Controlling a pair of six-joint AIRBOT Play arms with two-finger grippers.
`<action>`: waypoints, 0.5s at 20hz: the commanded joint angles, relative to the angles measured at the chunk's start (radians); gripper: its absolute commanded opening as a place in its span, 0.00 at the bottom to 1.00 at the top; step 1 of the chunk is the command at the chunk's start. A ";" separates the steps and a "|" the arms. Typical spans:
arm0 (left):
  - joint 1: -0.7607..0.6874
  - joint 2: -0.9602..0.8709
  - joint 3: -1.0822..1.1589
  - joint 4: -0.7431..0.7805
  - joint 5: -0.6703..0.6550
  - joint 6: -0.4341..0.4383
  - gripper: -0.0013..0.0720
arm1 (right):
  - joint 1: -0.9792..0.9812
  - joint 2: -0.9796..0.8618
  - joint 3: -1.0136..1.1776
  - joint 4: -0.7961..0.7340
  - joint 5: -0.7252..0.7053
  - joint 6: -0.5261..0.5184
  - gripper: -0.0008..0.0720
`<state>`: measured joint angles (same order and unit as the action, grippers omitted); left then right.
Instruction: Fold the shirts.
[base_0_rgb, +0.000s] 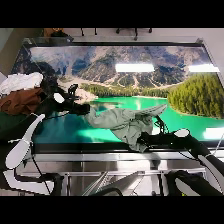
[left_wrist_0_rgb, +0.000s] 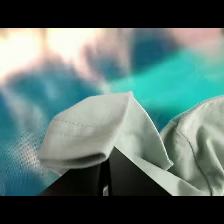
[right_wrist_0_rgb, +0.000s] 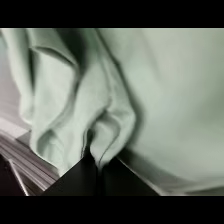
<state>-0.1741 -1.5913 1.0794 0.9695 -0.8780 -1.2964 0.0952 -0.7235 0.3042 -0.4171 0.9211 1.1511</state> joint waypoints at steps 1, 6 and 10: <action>0.019 0.007 0.021 -0.001 -0.058 0.006 0.03 | -0.010 0.021 0.040 0.085 0.045 -0.068 0.03; 0.142 0.258 0.026 -0.019 -0.136 0.005 0.03 | -0.291 0.142 0.317 0.114 0.311 -0.068 0.03; 0.243 0.590 0.125 -0.185 -0.136 0.012 0.03 | -0.578 0.141 0.738 0.415 0.476 -0.177 0.03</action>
<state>0.0017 -1.2060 1.1423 0.8890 -1.0080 -1.2892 -0.3027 -0.5941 0.7841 -0.2092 1.2598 1.0424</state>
